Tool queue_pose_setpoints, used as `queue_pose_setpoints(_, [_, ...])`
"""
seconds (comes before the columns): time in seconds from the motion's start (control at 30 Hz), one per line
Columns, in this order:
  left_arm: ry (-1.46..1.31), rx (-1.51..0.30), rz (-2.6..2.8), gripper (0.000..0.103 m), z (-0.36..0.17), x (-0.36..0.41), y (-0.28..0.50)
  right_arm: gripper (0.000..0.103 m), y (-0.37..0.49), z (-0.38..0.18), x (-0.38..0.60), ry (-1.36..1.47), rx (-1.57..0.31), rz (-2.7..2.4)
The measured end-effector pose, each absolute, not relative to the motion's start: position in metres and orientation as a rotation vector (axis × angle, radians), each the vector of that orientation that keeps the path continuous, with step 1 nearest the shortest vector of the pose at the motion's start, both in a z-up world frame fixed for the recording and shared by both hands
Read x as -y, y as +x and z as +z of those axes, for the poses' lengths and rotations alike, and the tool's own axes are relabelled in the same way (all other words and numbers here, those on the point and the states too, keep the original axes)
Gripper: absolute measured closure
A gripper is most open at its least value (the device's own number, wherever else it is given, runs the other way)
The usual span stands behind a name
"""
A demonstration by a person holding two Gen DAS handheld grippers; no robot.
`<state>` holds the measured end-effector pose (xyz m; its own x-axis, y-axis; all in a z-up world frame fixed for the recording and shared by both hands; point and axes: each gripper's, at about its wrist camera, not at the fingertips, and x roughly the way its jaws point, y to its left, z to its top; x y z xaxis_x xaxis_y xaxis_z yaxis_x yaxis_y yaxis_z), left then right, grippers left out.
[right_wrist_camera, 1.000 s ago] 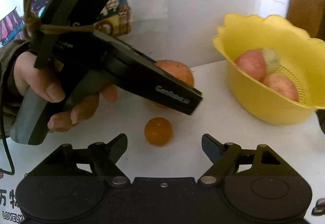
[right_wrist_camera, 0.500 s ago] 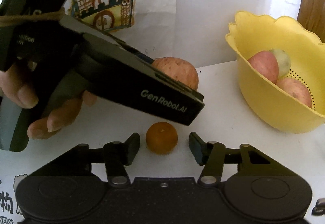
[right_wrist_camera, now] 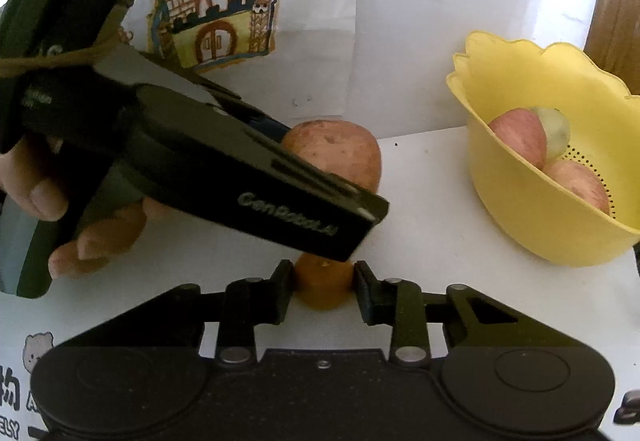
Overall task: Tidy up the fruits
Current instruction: 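Grasp the red apple with the left tool while the right tool grasps the tangerine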
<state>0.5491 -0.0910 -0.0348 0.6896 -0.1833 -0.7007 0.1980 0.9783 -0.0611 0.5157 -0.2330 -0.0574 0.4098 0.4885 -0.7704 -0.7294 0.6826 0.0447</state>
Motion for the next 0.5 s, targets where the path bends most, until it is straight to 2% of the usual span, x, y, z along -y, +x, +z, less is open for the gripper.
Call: queue_pose_setpoints(0.5, [0.063,-0.734,-0.256,0.031,-0.039,0.086,0.521,0.068,0.514,-0.065,0.239,-0.332,-0.844,0.769])
